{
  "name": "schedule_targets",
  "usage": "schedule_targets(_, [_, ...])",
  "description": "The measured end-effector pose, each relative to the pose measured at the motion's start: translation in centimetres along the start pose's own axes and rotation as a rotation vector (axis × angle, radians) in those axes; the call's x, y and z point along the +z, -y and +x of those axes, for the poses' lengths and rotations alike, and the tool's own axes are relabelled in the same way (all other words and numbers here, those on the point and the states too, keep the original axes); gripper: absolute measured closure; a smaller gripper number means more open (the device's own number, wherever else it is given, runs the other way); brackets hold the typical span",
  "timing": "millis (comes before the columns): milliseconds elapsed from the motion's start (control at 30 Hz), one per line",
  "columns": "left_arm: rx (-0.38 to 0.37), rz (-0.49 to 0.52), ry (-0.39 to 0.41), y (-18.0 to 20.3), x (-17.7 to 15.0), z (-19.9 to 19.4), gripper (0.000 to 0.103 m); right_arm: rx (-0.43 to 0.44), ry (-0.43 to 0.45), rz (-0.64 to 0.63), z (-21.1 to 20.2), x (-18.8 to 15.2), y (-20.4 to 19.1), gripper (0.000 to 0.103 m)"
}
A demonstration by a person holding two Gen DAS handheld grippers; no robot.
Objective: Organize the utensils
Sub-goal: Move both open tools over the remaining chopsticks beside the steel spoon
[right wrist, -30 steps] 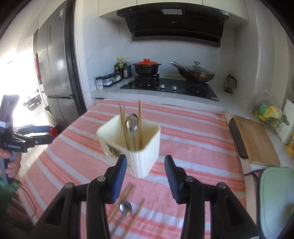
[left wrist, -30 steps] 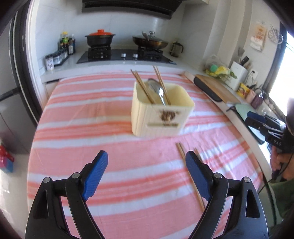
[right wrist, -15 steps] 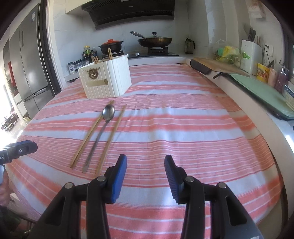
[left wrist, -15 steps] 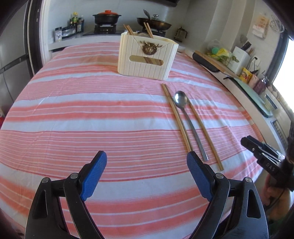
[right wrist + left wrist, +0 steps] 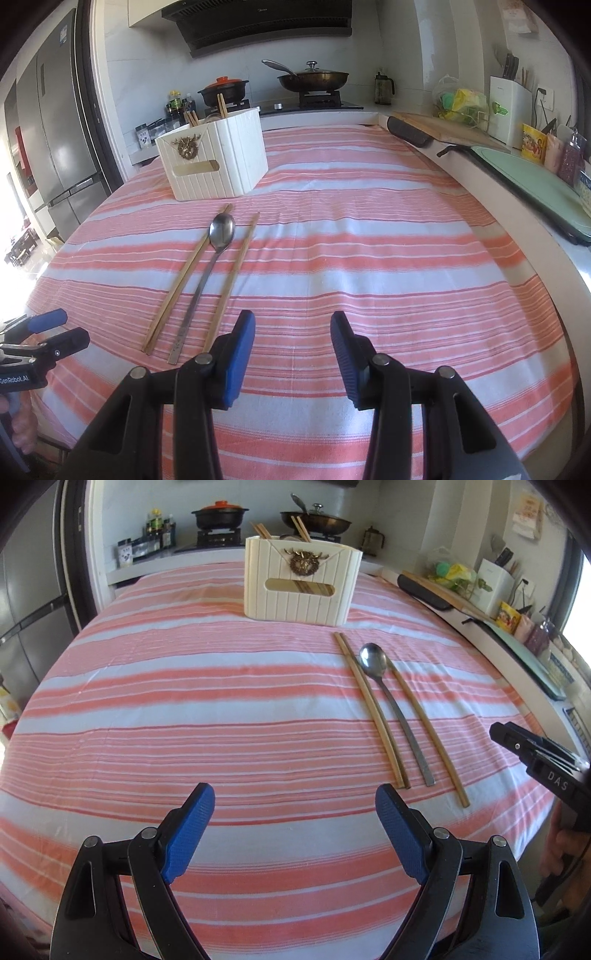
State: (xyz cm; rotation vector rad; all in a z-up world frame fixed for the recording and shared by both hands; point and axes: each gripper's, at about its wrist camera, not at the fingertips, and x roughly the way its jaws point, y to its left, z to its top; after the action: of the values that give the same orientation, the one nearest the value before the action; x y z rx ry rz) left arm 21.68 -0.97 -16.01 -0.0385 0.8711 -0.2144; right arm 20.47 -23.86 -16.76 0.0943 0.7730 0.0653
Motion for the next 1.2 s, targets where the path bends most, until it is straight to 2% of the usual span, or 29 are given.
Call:
schedule_targets(300, [0.032, 0.033, -0.011, 0.2, 0.2, 0.8, 0.013, 0.005, -0.011, -0.004, 0.6, -0.1, -0.3, 0.06])
schedule_targets(367, [0.001, 0.01, -0.02, 0.0, 0.6, 1.1, 0.013, 0.008, -0.019, -0.007, 0.9, -0.2, -0.5, 0.06])
schedule_targets(467, [-0.089, -0.044, -0.043, -0.2, 1.8, 2.1, 0.013, 0.007, -0.025, -0.014, 1.6, -0.2, -0.7, 0.06])
schedule_targets(533, [-0.109, -0.043, -0.044, 0.2, 2.9, 2.9, 0.013, 0.0, -0.04, -0.014, 2.3, -0.4, -0.6, 0.06])
schedule_targets(633, [-0.097, -0.003, -0.038, 1.6, 4.1, 4.2, 0.013, -0.003, -0.075, 0.007, 3.5, -0.9, -0.2, 0.06])
schedule_targets(667, [-0.093, 0.011, -0.041, 2.1, 4.4, 4.8, 0.013, -0.007, -0.049, -0.006, 3.3, -1.1, -0.3, 0.06])
schedule_targets(833, [-0.066, 0.05, -0.084, 3.7, 5.1, 7.8, 0.013, -0.069, -0.028, -0.089, 3.5, -1.6, -1.5, 0.059])
schedule_targets(933, [-0.012, 0.082, -0.074, 4.3, 5.3, 8.4, 0.012, -0.052, -0.02, -0.071, 3.4, -1.7, -1.0, 0.059])
schedule_targets(1067, [-0.002, 0.094, -0.082, 4.3, 5.6, 8.8, 0.007, -0.055, -0.015, -0.075, 3.4, -1.7, -1.1, 0.059])
schedule_targets(1200, [-0.003, 0.088, -0.089, 4.0, 5.9, 8.8, 0.007, -0.049, -0.01, -0.068, 3.5, -1.8, -1.1, 0.059])
